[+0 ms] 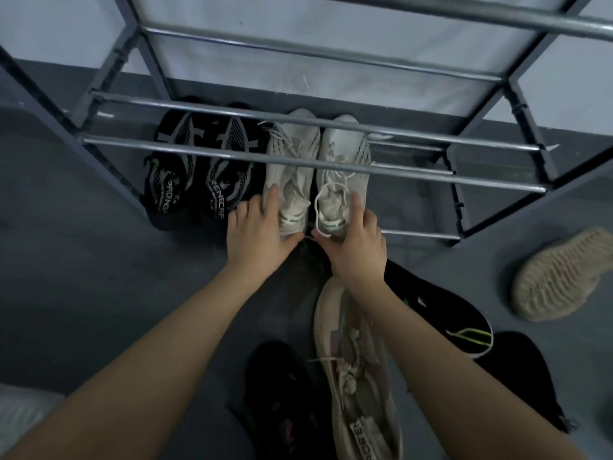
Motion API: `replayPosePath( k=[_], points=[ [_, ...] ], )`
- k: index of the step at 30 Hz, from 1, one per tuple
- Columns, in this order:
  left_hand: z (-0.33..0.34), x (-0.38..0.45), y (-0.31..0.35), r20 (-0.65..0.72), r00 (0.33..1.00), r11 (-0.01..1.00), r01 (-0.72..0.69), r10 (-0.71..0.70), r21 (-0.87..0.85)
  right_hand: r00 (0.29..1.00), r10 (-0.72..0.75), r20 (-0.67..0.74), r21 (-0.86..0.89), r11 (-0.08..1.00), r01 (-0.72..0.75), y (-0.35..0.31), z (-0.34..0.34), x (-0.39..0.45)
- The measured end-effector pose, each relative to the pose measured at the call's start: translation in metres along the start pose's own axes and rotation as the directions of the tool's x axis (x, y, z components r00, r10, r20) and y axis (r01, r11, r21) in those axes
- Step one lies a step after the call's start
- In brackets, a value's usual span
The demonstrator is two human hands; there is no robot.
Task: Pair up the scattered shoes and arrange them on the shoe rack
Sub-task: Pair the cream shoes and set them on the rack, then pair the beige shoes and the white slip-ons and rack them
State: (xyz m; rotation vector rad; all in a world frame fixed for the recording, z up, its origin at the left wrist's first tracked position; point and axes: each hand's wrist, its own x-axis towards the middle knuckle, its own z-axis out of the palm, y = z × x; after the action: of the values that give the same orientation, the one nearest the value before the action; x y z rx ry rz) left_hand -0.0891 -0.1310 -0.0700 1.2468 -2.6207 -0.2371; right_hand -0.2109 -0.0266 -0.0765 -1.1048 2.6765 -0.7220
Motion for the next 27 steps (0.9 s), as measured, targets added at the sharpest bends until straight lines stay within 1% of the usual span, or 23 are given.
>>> replayPosePath(
  k=[3, 4, 7, 10, 12, 14, 17, 18, 21, 23, 24, 25, 27],
  points=[
    [-0.018, -0.014, 0.008, 0.009, 1.0, 1.0, -0.021, 0.021, -0.005, 0.991, -0.066, 0.113, -0.078, 0.994, 0.075, 0.011, -0.019, -0.016],
    [-0.024, -0.024, 0.013, 0.015, 0.999, 0.999, -0.039, 0.04, -0.03, 0.989, -0.085, 0.12, -0.064, 0.994, 0.093, 0.016, -0.027, -0.026],
    [-0.035, -0.061, 0.027, 0.05, 0.994, 0.992, -0.093, 0.098, -0.084, 0.992, -0.11, 0.063, 0.04, 0.993, 0.108, 0.03, -0.045, -0.065],
    [-0.038, -0.103, 0.038, 0.155, 0.982, 0.987, -0.092, 0.113, -0.131, 0.996, -0.025, 0.084, 0.036, 0.999, 0.022, 0.049, -0.055, -0.105],
    [-0.039, -0.131, 0.046, 0.232, 0.966, 0.982, -0.071, 0.111, -0.174, 0.987, 0.048, 0.155, 0.034, 0.998, -0.054, 0.057, -0.063, -0.13],
    [-0.04, -0.157, 0.056, 0.311, 0.948, 0.975, 0.0, 0.07, -0.222, 0.962, 0.097, 0.255, 0.026, 0.994, -0.107, 0.06, -0.071, -0.155],
    [-0.042, -0.19, 0.069, 0.414, 0.91, 0.965, 0.087, 0.025, -0.248, 0.929, 0.089, 0.359, 0.061, 0.991, -0.118, 0.062, -0.074, -0.184],
    [-0.041, -0.198, 0.073, 0.456, 0.89, 0.966, 0.095, 0.026, -0.241, 0.931, 0.077, 0.358, 0.098, 0.988, -0.12, 0.063, -0.074, -0.189],
    [-0.034, -0.208, 0.085, 0.562, 0.827, 0.968, 0.122, 0.025, -0.221, 0.961, 0.052, 0.271, 0.2, 0.974, -0.109, 0.065, -0.076, -0.188],
    [-0.03, -0.209, 0.092, 0.576, 0.817, 0.947, 0.183, 0.003, -0.265, 0.978, 0.034, 0.207, 0.219, 0.972, -0.081, 0.064, -0.083, -0.187],
    [-0.031, -0.209, 0.096, 0.571, 0.821, 0.915, 0.231, -0.001, -0.33, 0.985, 0.033, 0.17, 0.234, 0.97, -0.073, 0.064, -0.088, -0.189],
    [-0.033, -0.21, 0.099, 0.563, 0.826, 0.858, 0.297, -0.011, -0.42, 0.99, 0.046, 0.137, 0.263, 0.961, -0.081, 0.065, -0.093, -0.192],
    [-0.042, -0.211, 0.11, 0.571, 0.82, 0.695, 0.438, -0.048, -0.57, 0.992, 0.097, 0.08, 0.372, 0.92, -0.12, 0.07, -0.105, -0.197]
  ],
)
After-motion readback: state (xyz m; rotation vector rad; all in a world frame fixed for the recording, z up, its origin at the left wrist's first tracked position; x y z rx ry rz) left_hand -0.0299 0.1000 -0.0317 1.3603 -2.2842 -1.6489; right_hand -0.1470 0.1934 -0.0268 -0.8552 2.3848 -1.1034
